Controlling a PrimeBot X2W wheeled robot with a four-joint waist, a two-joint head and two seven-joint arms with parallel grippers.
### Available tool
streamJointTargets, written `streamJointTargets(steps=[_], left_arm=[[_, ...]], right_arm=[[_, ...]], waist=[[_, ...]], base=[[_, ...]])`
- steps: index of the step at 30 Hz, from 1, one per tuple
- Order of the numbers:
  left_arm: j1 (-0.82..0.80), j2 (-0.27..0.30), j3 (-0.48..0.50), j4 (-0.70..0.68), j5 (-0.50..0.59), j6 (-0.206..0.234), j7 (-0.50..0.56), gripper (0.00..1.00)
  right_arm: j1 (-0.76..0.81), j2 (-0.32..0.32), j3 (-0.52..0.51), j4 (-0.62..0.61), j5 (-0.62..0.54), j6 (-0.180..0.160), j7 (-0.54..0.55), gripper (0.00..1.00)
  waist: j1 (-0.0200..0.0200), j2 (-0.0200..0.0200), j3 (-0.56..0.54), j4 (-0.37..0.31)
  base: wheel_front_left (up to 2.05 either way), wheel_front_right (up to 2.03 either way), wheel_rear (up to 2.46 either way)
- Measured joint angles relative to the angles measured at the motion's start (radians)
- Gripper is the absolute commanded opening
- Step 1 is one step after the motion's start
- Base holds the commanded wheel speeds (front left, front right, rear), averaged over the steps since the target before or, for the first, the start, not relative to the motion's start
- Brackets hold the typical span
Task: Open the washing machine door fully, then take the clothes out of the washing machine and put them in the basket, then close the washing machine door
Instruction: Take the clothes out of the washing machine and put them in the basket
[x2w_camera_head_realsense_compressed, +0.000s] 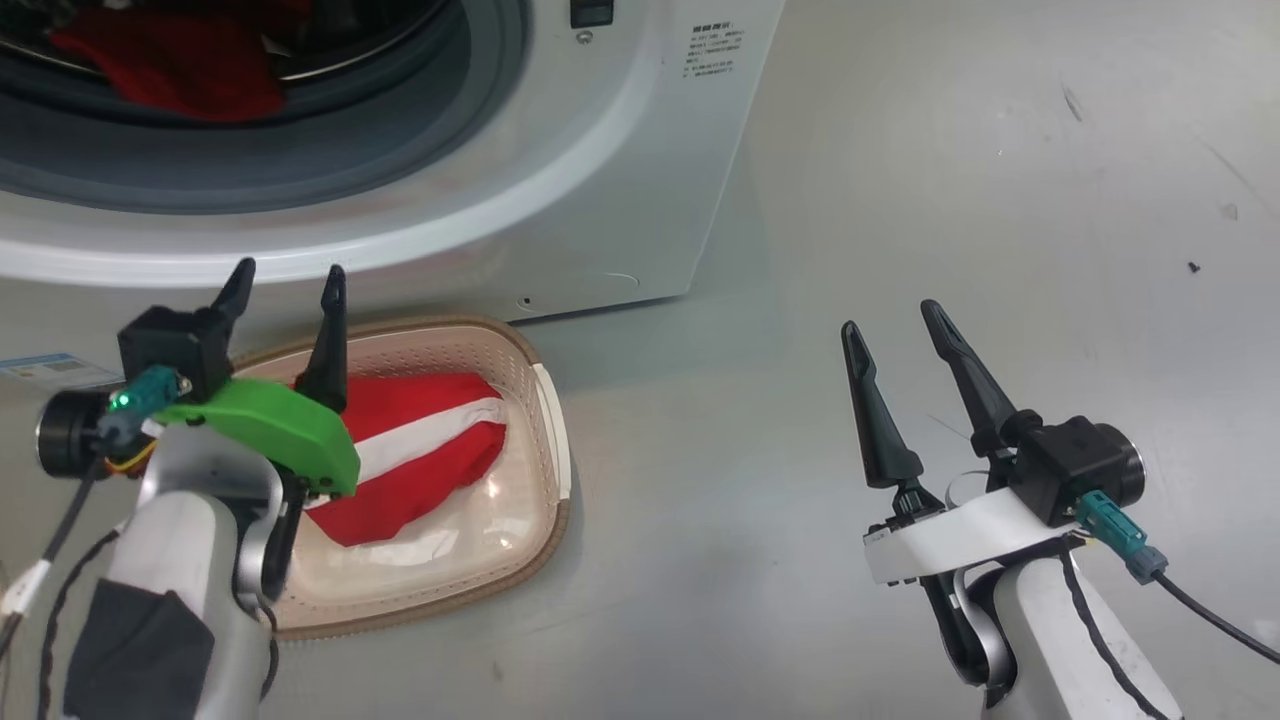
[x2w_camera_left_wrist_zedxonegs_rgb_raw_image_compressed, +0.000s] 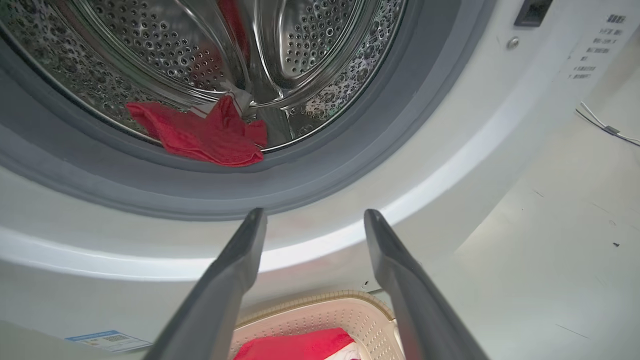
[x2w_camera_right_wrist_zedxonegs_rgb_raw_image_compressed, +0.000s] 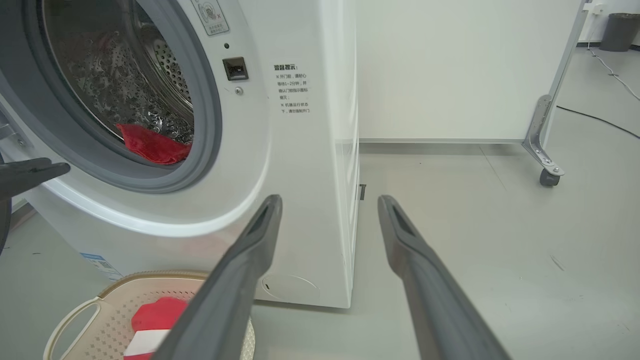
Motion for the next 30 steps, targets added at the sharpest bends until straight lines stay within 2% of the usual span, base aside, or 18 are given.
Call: streamJointTargets(steps=[9, 19, 30], left_arm=[[-0.195, 0.059, 0.029, 0.059, -0.022, -0.038, 0.100, 1.00], [-0.377, 0.153, 0.080, 0.131, -0.020, -0.039, 0.187, 1.00], [-0.538, 0.267, 0.087, 0.215, 0.017, -0.048, 0.325, 1.00]], right_arm=[[-0.067, -0.001, 0.024, -0.019, 0.043, -0.009, 0.000, 1.00], [-0.109, -0.001, 0.054, -0.021, 0.089, -0.019, 0.000, 1.00], [-0.141, -0.001, 0.096, -0.023, 0.123, -0.035, 0.000, 1.00]], waist=[[0.0000, 0.0000, 0.105, -0.062], [0.0001, 0.0000, 0.190, -0.124], [0.0001, 0.0000, 0.242, -0.184]], base=[[0.00, 0.00, 0.00], [0.00, 0.00, 0.00], [0.00, 0.00, 0.00]])
